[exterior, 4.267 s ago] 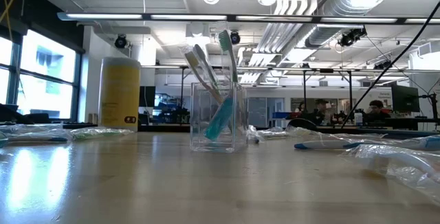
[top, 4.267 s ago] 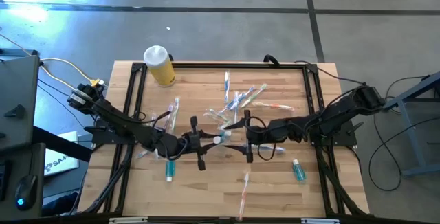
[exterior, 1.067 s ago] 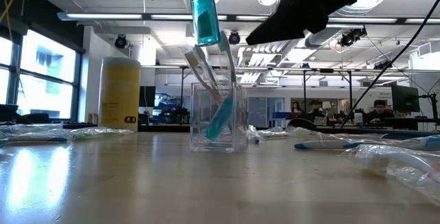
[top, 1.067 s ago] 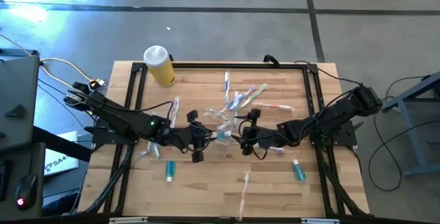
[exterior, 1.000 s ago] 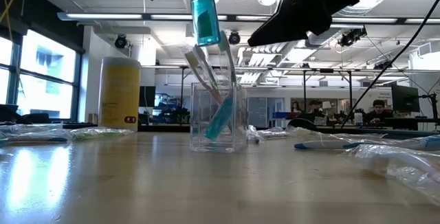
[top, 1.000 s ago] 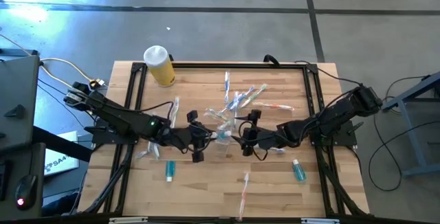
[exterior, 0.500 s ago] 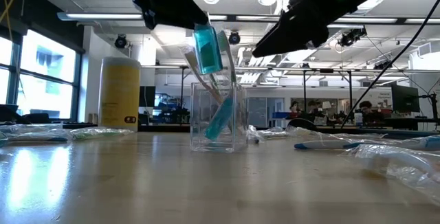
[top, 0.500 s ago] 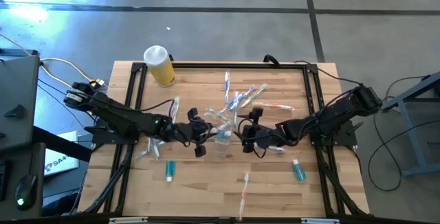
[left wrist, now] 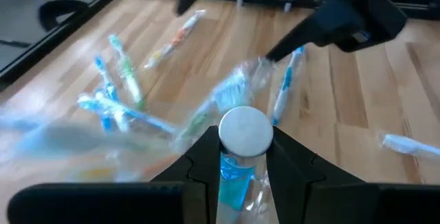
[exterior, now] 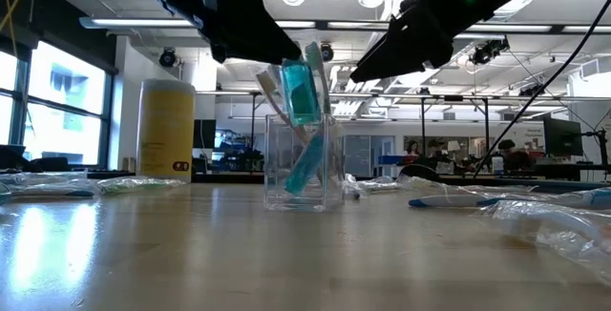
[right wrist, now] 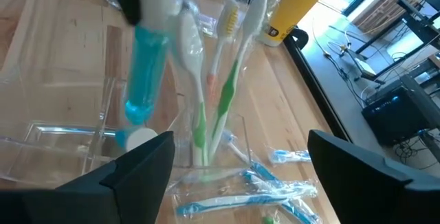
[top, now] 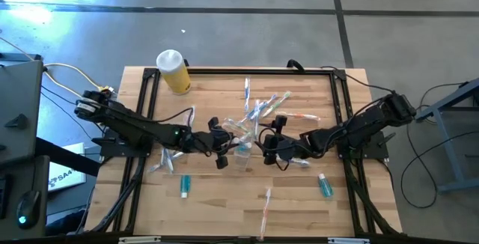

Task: Pick & Place toothbrushing station
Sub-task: Put the blue mouthwash into the transparent organizer

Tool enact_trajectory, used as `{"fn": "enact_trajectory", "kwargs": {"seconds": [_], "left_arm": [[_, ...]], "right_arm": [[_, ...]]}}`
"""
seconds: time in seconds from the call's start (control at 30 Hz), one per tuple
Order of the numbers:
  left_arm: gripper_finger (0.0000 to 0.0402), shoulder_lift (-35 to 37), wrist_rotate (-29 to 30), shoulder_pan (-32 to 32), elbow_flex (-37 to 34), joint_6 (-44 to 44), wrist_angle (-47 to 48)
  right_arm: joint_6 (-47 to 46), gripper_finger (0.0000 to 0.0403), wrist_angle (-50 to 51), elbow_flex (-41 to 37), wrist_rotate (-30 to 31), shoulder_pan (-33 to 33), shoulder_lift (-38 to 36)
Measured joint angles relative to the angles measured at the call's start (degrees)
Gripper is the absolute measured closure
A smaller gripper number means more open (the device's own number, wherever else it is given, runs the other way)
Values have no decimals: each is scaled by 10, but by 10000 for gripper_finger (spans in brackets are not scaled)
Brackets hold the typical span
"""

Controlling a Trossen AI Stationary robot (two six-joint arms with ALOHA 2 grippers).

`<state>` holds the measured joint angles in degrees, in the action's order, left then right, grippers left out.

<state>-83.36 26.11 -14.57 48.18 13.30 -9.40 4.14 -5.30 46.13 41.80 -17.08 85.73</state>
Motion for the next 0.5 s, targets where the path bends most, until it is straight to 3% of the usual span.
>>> {"fn": "enact_trajectory", "kwargs": {"seconds": [0.3,0.5], "left_arm": [[321,-12,3,29,-1,-10,2],[321,-20,-35,50,1,6,10]], "right_arm": [[0,77,4,0,-2,0,0],[0,77,6,0,-2,0,0]]}}
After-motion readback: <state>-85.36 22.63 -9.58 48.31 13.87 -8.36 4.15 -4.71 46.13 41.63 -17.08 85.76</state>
